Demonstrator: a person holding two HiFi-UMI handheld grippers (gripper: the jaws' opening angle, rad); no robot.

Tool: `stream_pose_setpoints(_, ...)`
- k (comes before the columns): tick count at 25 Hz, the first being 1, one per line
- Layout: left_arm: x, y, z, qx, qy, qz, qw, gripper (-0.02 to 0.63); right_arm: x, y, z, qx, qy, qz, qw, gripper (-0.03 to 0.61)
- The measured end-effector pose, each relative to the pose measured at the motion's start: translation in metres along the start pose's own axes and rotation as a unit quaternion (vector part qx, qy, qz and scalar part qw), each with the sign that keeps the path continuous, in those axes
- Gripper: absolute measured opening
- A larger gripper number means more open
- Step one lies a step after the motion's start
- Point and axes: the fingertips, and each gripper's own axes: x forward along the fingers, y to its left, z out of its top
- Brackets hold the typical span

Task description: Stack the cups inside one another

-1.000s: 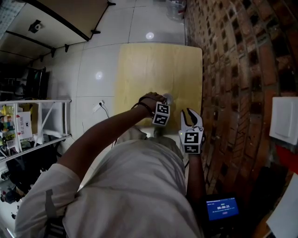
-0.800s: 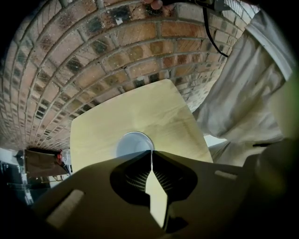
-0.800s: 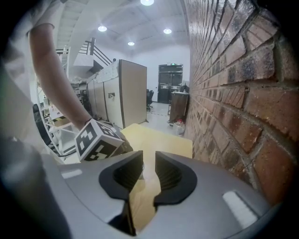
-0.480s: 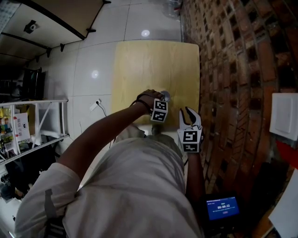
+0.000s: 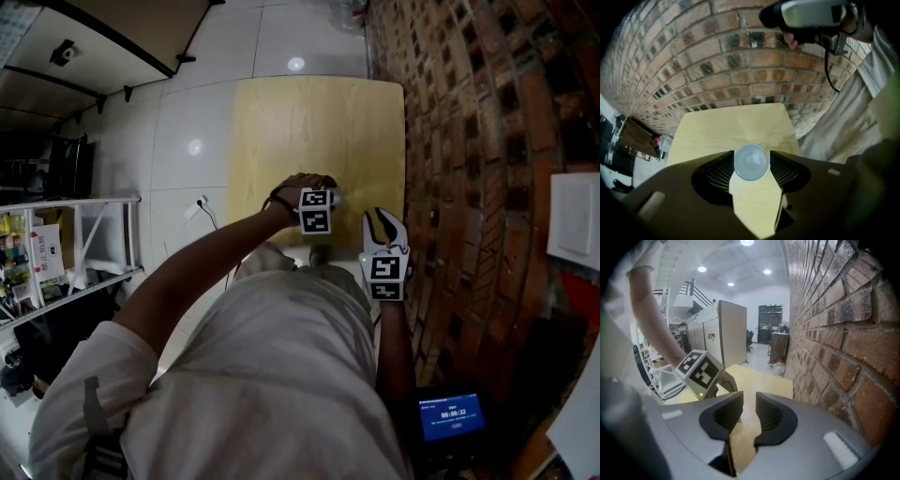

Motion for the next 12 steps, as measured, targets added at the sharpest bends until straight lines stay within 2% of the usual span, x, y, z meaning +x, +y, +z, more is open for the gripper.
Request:
stream_pose_setpoints(3, -0.024, 0.009, 0.003, -0.031, -0.044, 0.036, 0.9979, 0.273, -0.001, 0.0, -0.001, 0.001, 0.0, 0.002, 1.0, 0.087)
stream_pose_setpoints(5, -0.041, 0.016, 0.003, -0.09, -0.078, 0.051, 0.9916, 0.273, -0.002, 0.0, -0.002, -0.001, -0.001, 0.002, 1.0, 0.087)
stream_pose_setpoints(6, -0.051, 0.022, 0.001, -0.137, -0.099, 0.056, 0.984, 0.273, -0.002, -0.001, -0.002, -0.002, -0.001, 0.002, 1.0, 0.087)
stream_pose_setpoints(7, -0.062, 0.028, -0.002, -0.188, -0.122, 0.061, 0.9727, 0.272, -0.002, -0.001, -0.002, -0.003, -0.002, 0.003, 1.0, 0.087)
stream_pose_setpoints(9, -0.085, 0.038, -0.011, -0.279, -0.163, 0.075, 0.9434, 0.261, -0.002, 0.0, -0.001, -0.006, -0.003, 0.005, 1.0, 0.087)
stream_pose_setpoints(10, -0.096, 0.043, -0.016, -0.312, -0.18, 0.085, 0.929, 0.258, -0.002, 0.0, 0.001, -0.007, -0.004, 0.006, 1.0, 0.087)
stream_pose_setpoints(12, -0.119, 0.051, -0.025, -0.354, -0.212, 0.107, 0.9045, 0.237, -0.001, 0.0, 0.006, -0.01, -0.01, 0.008, 1.0, 0.087)
